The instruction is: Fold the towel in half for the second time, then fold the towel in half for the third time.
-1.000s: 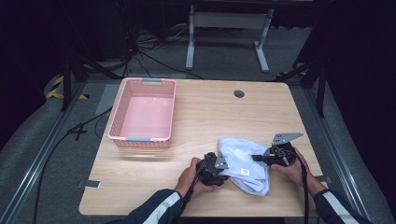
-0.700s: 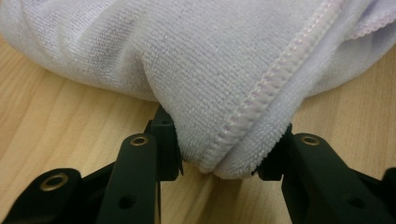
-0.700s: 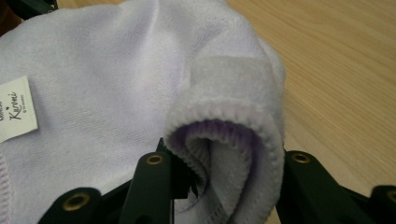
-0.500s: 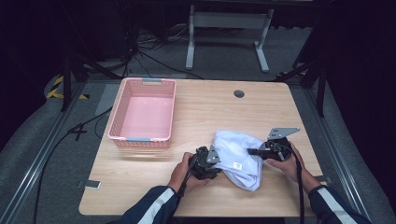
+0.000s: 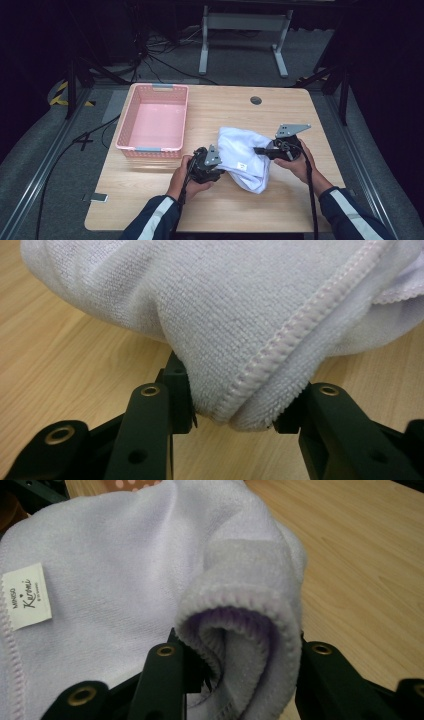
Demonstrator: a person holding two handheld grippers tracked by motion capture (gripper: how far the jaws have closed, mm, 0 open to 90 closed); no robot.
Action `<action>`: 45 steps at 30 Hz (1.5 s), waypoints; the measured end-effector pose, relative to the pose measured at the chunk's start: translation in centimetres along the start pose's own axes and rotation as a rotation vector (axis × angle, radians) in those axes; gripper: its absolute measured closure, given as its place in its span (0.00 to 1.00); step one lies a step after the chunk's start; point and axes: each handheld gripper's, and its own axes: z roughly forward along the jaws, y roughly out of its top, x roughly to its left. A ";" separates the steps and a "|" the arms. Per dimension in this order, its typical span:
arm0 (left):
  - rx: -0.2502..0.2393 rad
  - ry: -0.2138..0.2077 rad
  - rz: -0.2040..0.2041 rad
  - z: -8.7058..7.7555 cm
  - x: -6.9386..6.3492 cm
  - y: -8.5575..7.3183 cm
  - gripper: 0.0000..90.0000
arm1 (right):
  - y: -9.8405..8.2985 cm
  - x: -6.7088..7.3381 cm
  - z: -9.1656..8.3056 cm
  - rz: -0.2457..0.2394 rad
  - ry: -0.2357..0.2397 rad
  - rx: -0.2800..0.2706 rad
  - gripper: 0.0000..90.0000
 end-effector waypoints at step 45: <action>-0.072 0.231 -0.096 -10.2 7.9 -1.5 0.68 | 13.6 1.2 7.6 -0.080 0.068 -0.079 0.74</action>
